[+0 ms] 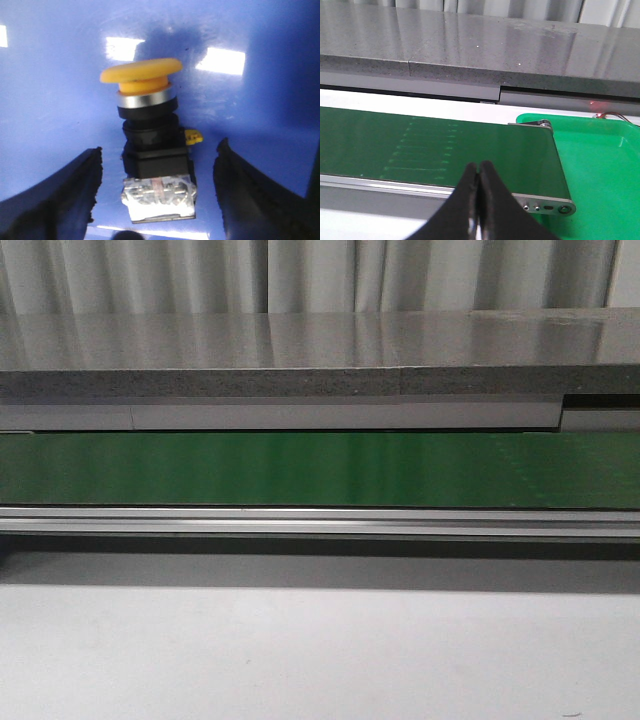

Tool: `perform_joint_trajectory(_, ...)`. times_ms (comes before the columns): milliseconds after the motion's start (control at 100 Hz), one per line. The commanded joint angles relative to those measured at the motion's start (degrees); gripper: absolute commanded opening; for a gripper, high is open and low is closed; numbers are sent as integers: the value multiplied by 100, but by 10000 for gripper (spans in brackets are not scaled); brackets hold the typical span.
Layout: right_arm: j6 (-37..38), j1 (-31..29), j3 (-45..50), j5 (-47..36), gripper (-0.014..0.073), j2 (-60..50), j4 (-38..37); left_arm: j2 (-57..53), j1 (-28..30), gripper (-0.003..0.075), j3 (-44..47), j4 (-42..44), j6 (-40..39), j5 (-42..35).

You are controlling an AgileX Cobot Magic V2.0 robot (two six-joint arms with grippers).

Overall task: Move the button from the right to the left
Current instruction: 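Lower the button into the blue tray and open the left gripper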

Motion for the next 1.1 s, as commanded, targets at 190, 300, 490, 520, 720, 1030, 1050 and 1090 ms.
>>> perform_joint_trajectory(190, -22, -5, -150, -475, -67, 68, 4, -581, 24, 439, -143, 262, -18, 32)
perform_joint_trajectory(300, -22, -5, -150, -475, -67, 68, 4, -960, 24, 356, -225, 500, -330, 36)
perform_joint_trajectory(490, -22, -5, -150, -475, -67, 68, 4, -1661, 24, 38, -281, 105, -389, 92)
perform_joint_trajectory(520, -22, -5, -150, -475, -67, 68, 4, -1756, 24, -23, -281, -72, -389, 92)
perform_joint_trajectory(720, -22, -5, -150, -475, -67, 68, 4, -2318, -282, -20, -281, -877, -389, 68)
perform_joint_trajectory(1030, -22, -5, -150, -475, -67, 68, 4, -2670, -1677, -20, -267, -1020, -824, -211)
perform_joint_trajectory(1050, -22, -5, -150, -475, -67, 68, 4, -2696, -1767, -20, -267, -1020, -847, -224)
perform_joint_trajectory(1090, -22, -5, -150, -475, -67, 68, 4, -2752, -1949, -20, -254, -1036, -847, -264)
